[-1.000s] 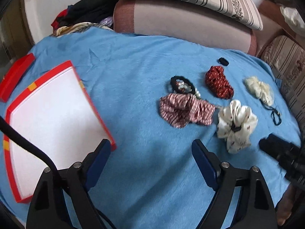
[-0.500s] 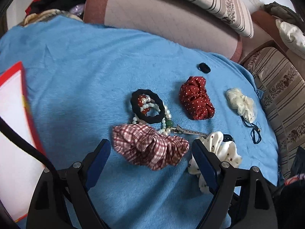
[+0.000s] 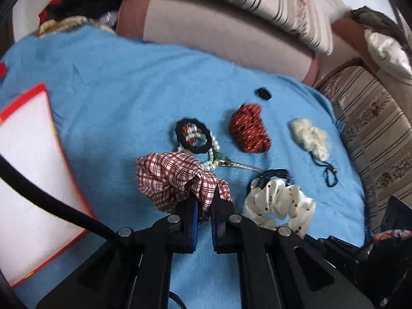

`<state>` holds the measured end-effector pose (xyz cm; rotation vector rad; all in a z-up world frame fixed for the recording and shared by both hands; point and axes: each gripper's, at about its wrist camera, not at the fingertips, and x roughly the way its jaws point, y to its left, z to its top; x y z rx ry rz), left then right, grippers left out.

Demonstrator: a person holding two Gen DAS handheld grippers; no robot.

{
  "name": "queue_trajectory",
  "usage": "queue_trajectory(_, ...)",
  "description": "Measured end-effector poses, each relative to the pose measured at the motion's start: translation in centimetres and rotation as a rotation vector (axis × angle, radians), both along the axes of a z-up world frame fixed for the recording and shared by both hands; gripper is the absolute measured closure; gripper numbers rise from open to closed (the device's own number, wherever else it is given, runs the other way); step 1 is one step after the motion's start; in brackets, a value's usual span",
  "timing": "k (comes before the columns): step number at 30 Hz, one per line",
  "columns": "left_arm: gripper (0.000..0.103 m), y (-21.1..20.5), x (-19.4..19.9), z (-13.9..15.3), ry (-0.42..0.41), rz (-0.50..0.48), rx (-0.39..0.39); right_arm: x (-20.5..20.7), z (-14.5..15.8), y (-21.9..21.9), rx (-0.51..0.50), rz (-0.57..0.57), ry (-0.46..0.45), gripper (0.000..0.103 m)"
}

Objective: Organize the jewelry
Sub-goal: 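Grasp the plaid scrunchie with the left tool while the right tool grasps the white cherry scrunchie, then carry both scrunchies onto the white tray and open both tools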

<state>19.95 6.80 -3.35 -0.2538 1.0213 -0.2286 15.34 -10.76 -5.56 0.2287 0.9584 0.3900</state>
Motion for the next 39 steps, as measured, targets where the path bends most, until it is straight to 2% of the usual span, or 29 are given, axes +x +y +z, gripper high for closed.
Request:
queue_trajectory(5,0.096,2.7,-3.1,3.5,-0.067,0.039,0.038,-1.6,2.8,1.7,0.002,0.055,-0.042,0.091)
queue_trajectory(9,0.096,5.9,-5.0,5.0,-0.109,0.1,0.106,-2.4,4.7,4.5,-0.008,0.125,-0.076,0.091)
queue_trajectory(14,0.096,11.4,-6.7,5.1,-0.118,0.19,0.157,-1.8,5.6,9.0,0.003,0.221,-0.071,0.091)
queue_trajectory(19,0.096,17.1,-7.4,3.9,-0.087,0.293,0.154,-0.5,5.9,14.9,0.004,0.315,-0.072,0.091)
queue_trajectory(25,0.096,21.4,-7.5,2.3,-0.057,0.377,0.191,2.6,3.9,22.1,0.063,0.412,-0.003,0.091)
queue_trajectory(32,0.095,24.8,-8.2,0.0,0.007,0.454,0.226,5.1,-0.6,26.7,0.14,0.455,0.136,0.091)
queue_trajectory(35,0.095,25.5,-8.4,-1.0,0.037,0.471,0.221,5.1,-1.6,27.4,0.111,0.467,0.147,0.091)
queue_trajectory(37,0.091,25.7,-8.6,-1.5,0.046,0.478,0.224,5.1,-2.0,27.4,0.079,0.463,0.139,0.085)
queue_trajectory(39,0.082,25.8,-8.8,-1.6,0.045,0.487,0.23,5.0,-1.9,27.2,0.041,0.453,0.117,0.079)
